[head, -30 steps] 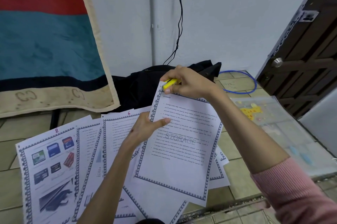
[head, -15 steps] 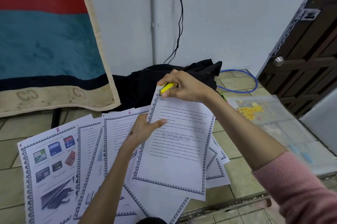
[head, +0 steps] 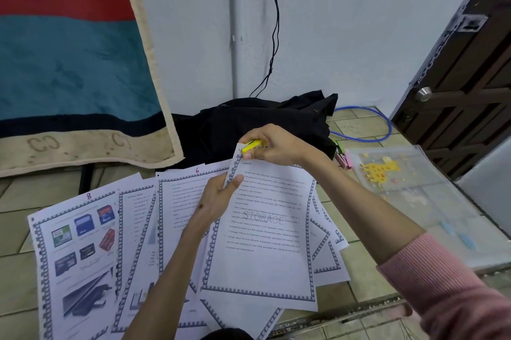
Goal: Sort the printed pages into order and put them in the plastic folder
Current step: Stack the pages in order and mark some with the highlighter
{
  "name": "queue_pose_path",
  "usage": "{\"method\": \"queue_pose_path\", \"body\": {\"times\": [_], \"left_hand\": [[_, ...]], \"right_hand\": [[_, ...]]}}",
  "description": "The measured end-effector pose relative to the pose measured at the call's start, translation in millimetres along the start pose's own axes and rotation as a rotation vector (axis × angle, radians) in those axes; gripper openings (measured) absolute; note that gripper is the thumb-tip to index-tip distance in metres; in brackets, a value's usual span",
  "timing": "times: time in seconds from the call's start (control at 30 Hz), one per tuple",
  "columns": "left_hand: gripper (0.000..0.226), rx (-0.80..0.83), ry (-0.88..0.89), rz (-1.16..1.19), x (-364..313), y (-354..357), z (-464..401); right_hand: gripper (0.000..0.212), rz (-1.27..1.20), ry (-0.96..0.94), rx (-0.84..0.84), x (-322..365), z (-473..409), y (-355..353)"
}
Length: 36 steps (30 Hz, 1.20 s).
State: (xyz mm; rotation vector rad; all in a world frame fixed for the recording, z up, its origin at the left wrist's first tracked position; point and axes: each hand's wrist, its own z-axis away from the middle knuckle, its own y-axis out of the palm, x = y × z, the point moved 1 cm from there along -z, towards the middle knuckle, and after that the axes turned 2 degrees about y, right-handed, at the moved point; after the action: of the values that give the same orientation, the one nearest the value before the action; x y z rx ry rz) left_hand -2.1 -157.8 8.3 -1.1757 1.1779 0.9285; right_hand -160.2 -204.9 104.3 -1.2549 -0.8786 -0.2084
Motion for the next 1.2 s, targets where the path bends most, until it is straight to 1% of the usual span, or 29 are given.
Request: {"method": "queue_pose_path", "body": {"times": [0.07,0.2,0.37,0.57,0.7,0.73,0.8,0.87,0.9,1.0,1.03,1.13,1.2], "left_hand": [[0.019,-0.009,-0.007,-0.012,5,0,-1],[0.017,0.008,-0.014,0.009,5,5,0],[0.017,0.011,-0.022,-0.006,7,8,-1],[0.017,0.008,-0.026,0.008,2,11,-2],[0.015,0.042,-0.033,0.007,2,14,-3],[0.016,0.062,-0.044,-0.008,2,15,-4],[0.026,0.093,-0.071,-0.056,3,16,-7],[0.035,0.105,-0.103,-0.046,3,17,-10],[0.034,0.106,-0.115,-0.037,3,17,-11],[0.008,0.100,-0.124,-0.017,0,21,-10],[0.005,0.099,-0.127,-0.003,-1,21,-9],[0.006,0.119,-0.137,0.042,-3,21,-8],[0.010,0.135,-0.148,0.075,-4,21,-9]], "right_hand": [[0.022,-0.027,0.014,0.003,-5,1,3],[0.025,-0.037,0.012,0.013,-11,3,4],[0.024,0.007,-0.049,-0.012,-16,5,5],[0.021,-0.034,-0.105,-0.054,-22,5,5],[0.022,-0.035,-0.092,-0.062,-27,4,8],[0.023,-0.034,-0.081,-0.057,-27,4,9],[0.023,-0.034,-0.074,-0.051,-28,5,13],[0.024,-0.034,-0.068,-0.054,-28,5,15],[0.026,-0.039,-0.057,-0.042,-29,6,14],[0.032,-0.073,-0.010,0.036,-32,9,9],[0.033,-0.096,-0.005,0.035,-33,10,7],[0.039,-0.204,0.002,-0.069,-38,17,0],[0.038,-0.304,0.021,-0.157,-43,23,-5]]}}
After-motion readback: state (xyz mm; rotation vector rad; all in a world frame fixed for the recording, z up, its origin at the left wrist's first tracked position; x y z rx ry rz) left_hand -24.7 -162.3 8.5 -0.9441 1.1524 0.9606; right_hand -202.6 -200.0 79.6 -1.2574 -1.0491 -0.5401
